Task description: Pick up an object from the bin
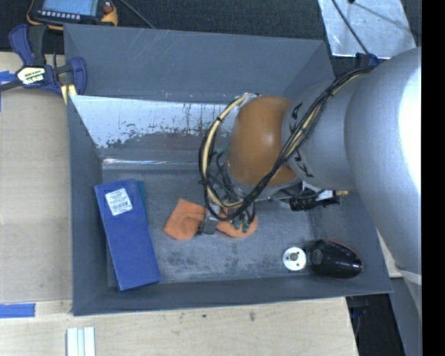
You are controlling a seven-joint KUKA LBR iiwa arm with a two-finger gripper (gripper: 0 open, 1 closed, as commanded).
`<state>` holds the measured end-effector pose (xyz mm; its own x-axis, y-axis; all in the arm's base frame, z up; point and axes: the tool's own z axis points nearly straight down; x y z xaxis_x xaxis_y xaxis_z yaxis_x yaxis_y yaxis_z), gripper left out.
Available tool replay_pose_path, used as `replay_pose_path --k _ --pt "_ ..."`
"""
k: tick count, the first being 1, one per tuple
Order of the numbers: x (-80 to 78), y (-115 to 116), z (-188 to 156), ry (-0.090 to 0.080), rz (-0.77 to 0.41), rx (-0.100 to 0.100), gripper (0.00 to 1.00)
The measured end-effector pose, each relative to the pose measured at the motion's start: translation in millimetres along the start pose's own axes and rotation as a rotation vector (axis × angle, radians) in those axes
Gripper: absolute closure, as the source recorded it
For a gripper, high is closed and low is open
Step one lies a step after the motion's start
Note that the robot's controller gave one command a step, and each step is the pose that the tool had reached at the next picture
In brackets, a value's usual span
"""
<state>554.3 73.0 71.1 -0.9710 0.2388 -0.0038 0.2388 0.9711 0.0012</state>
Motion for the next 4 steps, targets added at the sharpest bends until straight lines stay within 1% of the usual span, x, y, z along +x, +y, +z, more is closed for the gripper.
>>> replay_pose_path --k 1,2,3,4 --pt "15.2 -16 -40 0.009 -0.004 0.003 1.0" --pt "-8.1 32 -32 -0.013 -0.028 -0.003 1.0" --pt "-12.1 48 -19 -0.006 -0.044 -0.003 1.0" --pt "-29.9 55 -17 0.003 -0.081 -0.004 1.0"
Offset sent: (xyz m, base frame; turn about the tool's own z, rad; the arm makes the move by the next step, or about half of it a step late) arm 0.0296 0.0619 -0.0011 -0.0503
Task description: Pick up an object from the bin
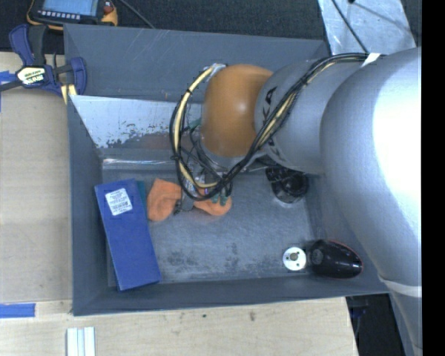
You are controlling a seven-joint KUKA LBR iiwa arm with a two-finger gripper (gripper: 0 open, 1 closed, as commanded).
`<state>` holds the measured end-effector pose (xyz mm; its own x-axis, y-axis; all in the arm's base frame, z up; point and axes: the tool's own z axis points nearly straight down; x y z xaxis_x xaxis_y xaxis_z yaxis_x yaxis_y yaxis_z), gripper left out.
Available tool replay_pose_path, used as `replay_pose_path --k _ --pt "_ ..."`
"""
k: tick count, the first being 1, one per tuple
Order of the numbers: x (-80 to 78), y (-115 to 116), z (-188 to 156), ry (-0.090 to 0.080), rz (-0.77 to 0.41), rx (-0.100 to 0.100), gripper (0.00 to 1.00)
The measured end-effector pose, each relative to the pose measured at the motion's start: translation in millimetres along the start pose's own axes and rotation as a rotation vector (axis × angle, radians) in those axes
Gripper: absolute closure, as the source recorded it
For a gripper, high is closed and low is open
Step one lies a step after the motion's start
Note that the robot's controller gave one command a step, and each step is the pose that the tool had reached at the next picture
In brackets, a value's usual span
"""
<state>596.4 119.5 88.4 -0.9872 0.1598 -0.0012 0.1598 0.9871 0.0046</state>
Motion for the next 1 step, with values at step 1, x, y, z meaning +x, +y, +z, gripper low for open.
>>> replay_pose_path --k 1 --pt "-3.7 -11.4 -12.9 -0.004 0.016 0.007 1.0"
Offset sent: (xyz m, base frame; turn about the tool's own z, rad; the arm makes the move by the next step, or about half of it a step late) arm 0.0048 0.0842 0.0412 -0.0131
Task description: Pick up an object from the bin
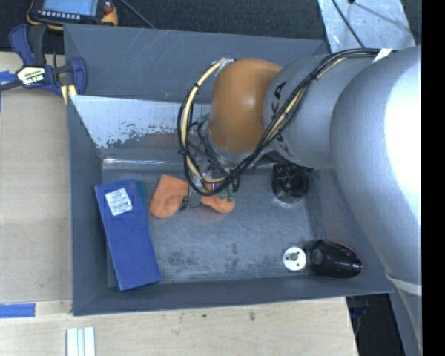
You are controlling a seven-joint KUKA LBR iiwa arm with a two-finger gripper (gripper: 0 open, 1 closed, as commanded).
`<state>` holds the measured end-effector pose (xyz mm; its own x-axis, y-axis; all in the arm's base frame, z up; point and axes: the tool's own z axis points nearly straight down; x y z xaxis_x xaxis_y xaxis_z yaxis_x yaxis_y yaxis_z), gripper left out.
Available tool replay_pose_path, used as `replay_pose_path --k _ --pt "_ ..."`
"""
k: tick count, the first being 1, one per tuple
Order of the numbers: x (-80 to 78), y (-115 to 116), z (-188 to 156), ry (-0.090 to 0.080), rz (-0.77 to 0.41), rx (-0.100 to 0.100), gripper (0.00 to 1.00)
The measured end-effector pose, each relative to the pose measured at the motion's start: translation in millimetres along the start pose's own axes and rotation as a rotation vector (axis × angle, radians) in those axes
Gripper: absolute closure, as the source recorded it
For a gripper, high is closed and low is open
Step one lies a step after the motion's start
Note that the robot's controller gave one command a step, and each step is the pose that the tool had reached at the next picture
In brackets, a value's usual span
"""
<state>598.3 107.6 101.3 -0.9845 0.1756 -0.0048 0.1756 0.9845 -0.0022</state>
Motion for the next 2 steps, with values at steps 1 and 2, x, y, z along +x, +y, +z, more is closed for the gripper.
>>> replay_pose_path --k 1,2 --pt "7.1 54 -16 0.001 -0.014 -0.002 1.0" --pt "-2.8 82 0 -0.004 -0.053 -0.009 1.0"
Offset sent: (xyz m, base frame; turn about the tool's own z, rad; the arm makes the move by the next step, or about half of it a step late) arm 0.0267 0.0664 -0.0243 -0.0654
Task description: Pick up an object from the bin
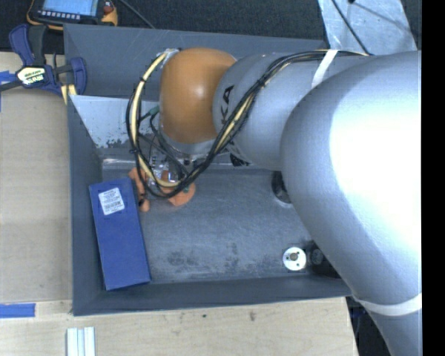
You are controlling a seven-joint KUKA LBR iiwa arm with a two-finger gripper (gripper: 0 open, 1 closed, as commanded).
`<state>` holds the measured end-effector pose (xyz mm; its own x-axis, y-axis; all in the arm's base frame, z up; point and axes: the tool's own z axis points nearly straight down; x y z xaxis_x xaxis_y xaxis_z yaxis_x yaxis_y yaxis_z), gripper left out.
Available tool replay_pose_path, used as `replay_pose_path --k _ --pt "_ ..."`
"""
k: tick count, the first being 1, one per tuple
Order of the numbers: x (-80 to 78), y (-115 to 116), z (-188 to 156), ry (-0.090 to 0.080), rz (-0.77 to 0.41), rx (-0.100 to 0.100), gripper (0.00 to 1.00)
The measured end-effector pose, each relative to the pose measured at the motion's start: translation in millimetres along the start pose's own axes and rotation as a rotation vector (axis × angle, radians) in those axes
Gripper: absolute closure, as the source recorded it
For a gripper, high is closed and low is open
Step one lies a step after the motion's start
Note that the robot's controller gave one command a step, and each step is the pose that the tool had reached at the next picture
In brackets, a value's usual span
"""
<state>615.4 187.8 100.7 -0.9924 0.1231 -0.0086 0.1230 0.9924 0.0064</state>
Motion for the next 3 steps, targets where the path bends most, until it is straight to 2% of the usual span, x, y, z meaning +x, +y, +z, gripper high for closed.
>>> replay_pose_path --k 1,2,3 --pt "9.3 -21 -21 0.013 0.004 0.008 1.0" --pt "9.1 -5 -82 0.009 0.005 0.007 1.0" --pt "15.9 4 -72 -0.008 -0.009 0.0 1.0"
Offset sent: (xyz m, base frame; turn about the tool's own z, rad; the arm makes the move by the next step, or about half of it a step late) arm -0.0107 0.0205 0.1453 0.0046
